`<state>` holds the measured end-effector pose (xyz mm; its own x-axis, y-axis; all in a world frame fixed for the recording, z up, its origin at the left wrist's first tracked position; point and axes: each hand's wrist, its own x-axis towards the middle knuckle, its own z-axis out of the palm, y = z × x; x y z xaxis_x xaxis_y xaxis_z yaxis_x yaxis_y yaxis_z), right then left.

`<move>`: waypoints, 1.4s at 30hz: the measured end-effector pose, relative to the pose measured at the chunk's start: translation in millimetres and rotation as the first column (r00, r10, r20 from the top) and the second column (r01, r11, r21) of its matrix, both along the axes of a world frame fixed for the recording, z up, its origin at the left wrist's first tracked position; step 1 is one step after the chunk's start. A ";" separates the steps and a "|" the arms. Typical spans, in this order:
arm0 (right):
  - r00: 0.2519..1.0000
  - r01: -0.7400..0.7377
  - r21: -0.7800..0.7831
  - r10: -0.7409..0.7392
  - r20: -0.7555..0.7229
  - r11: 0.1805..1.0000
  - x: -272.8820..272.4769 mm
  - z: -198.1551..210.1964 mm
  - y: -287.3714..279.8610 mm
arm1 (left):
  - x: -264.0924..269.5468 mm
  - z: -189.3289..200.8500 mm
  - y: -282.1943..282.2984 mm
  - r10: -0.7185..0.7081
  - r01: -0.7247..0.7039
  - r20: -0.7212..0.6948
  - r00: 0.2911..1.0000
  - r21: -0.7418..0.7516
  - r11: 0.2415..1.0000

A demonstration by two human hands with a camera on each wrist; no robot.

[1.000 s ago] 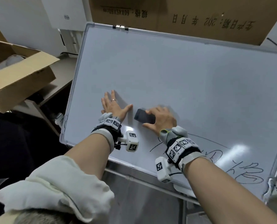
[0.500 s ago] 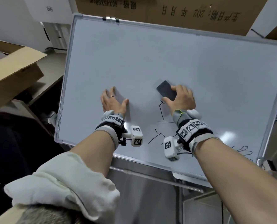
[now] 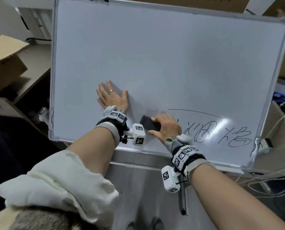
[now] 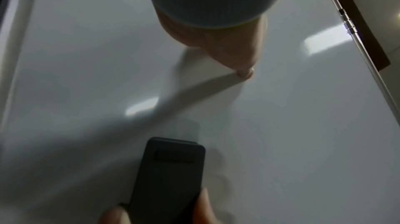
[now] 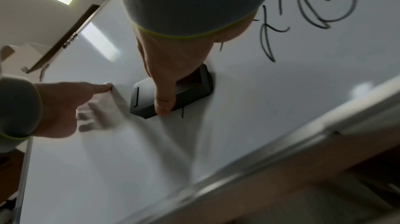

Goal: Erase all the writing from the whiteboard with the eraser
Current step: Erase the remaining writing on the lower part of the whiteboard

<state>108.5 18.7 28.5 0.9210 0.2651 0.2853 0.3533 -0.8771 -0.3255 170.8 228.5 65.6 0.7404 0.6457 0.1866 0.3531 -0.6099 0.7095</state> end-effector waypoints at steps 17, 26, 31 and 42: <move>0.990 0.016 0.149 -0.037 0.138 0.989 34.1 75.3 -80.5 | -40.4 -26.6 -69.0 0.060 -0.058 0.007 0.998 -0.173 0.983; 0.991 -0.133 0.015 0.133 -0.004 0.991 27.6 27.7 -73.0 | -37.1 -37.7 -53.0 0.038 -0.043 -0.042 0.998 -0.122 0.992; 0.959 -0.244 -0.123 0.221 -0.176 0.962 -25.3 -19.2 -59.3 | -43.2 -39.4 -49.8 0.014 -0.017 -0.032 0.999 -0.116 0.993; 0.998 0.050 0.112 -0.047 -0.030 0.992 30.1 50.6 -107.8 | -42.9 -36.7 -55.6 -0.026 0.016 -0.107 0.994 -0.087 0.996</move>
